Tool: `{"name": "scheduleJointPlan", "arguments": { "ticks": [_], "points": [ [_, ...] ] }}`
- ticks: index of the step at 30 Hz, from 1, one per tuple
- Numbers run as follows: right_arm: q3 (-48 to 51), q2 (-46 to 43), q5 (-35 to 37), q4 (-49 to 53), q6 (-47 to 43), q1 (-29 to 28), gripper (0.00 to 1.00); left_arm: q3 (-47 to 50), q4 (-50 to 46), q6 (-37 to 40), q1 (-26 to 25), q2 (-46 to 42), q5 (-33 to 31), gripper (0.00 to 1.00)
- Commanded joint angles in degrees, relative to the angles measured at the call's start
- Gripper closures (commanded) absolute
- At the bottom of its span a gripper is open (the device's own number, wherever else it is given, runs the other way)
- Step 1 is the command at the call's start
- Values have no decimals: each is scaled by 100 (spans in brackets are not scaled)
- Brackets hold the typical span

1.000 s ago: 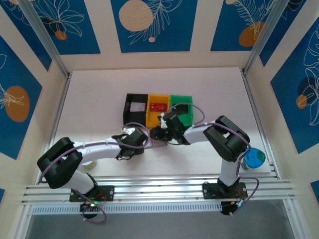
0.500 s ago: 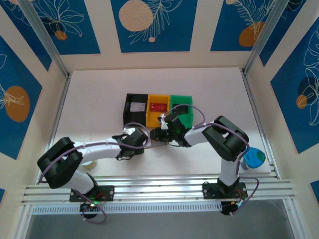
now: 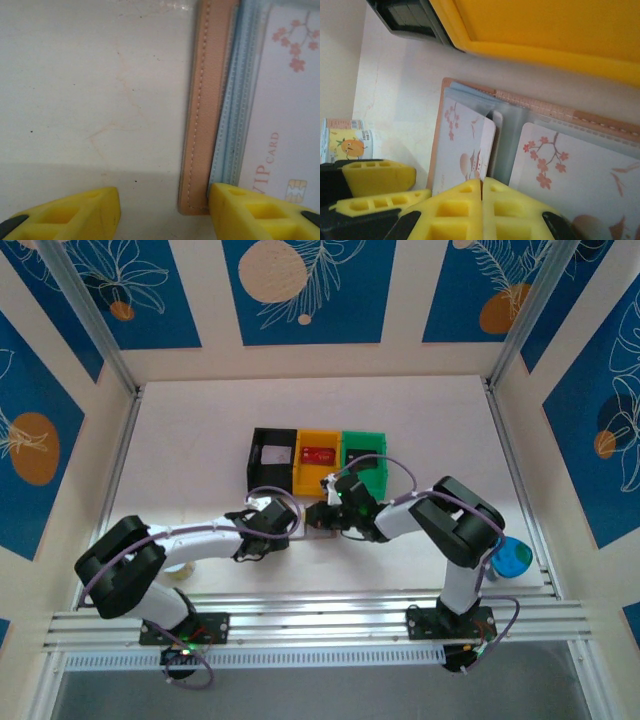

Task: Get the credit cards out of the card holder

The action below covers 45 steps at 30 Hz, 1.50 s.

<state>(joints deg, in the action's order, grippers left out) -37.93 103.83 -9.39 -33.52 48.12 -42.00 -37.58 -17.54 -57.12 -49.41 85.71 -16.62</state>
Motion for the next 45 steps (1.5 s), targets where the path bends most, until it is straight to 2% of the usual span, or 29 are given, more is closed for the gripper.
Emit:
{"name": "scheduleJointPlan", "arguments": {
  "ticks": [1, 5, 32, 45],
  "points": [
    [232, -201, -273, 392, 2, -48, 97, 401, 634, -70, -34, 698, 848, 48],
    [277, -355, -283, 467, -8, 23, 100, 392, 629, -62, -36, 713, 869, 48],
    [757, -1253, -406, 772, 36, 341, 100, 248, 576, -27, -34, 771, 924, 48],
    [1072, -1835, -511, 889, 11, 491, 100, 185, 527, -66, -34, 517, 1007, 48]
  ]
}}
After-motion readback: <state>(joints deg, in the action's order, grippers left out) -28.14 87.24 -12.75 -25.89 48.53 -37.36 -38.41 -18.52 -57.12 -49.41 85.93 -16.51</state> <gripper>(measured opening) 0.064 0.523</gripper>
